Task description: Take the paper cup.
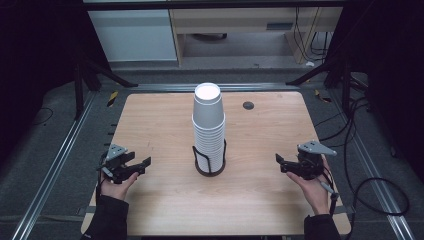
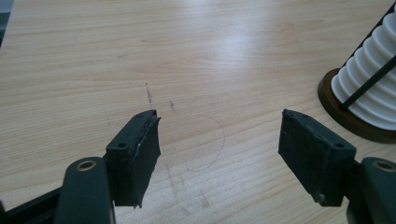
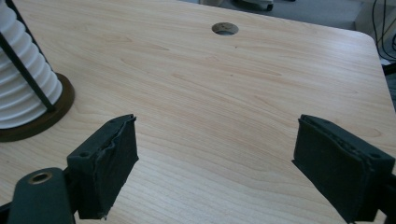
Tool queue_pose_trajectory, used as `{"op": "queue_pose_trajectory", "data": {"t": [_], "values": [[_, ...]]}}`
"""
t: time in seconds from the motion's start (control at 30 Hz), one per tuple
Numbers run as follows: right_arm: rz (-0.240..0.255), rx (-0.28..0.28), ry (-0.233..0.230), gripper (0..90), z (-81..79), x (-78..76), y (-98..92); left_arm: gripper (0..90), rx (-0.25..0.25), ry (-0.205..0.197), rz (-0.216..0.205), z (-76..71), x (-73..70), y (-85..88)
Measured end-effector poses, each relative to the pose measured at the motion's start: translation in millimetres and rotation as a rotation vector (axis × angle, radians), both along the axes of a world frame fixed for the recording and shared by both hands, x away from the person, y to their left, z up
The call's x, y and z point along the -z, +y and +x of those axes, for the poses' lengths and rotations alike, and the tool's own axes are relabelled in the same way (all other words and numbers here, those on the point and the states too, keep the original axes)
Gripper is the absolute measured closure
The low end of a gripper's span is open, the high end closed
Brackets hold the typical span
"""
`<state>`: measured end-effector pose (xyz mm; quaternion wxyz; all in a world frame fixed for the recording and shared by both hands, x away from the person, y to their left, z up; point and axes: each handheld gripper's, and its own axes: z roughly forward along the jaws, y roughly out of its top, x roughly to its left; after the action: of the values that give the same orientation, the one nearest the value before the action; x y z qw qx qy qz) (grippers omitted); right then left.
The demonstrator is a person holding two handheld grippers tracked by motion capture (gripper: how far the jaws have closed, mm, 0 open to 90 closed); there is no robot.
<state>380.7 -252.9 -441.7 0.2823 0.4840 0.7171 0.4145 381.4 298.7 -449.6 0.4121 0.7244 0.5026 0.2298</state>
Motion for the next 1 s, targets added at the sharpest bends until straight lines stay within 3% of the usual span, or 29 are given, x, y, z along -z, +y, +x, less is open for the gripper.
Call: {"op": "queue_pose_trajectory", "data": {"t": [0.23, 0.37, 0.5, 0.67, 0.87, 0.9, 0.93, 1.0], "values": [[-0.006, -0.029, -0.002, 13.0, -2.6, -3.9, 5.7, 28.3, 0.017, 0.006, 0.001, -0.6, 0.5, -0.8], [0.021, -0.041, -0.011, 12.9, -2.8, -12.4, 7.2, 27.7, 0.032, 0.013, 0.008, -0.5, 1.2, -1.6], [0.03, -0.081, -0.04, 12.3, -5.1, -32.1, 14.3, 27.4, 0.047, 0.017, 0.016, -0.1, 2.0, -4.7], [0.074, -0.141, -0.088, 11.7, -4.2, -59.1, 24.7, 27.3, 0.051, 0.029, 0.023, 1.0, 3.4, -5.9], [0.108, -0.222, -0.142, 11.0, -0.9, -96.3, 47.0, 27.0, 0.045, 0.026, 0.017, 0.8, 2.7, -5.5], [0.108, -0.222, -0.142, 11.0, -0.9, -96.3, 47.0, 26.7, 0.045, 0.026, 0.017, 0.8, 2.7, -5.5], [0.124, -0.248, -0.157, 10.7, -0.1, -107.2, 55.1, 26.2, 0.043, 0.029, 0.016, 0.8, 2.8, -5.3], [0.128, -0.259, -0.16, 10.6, 0.2, -111.0, 58.3, 26.0, 0.042, 0.029, 0.017, 0.8, 2.8, -5.4]]}}
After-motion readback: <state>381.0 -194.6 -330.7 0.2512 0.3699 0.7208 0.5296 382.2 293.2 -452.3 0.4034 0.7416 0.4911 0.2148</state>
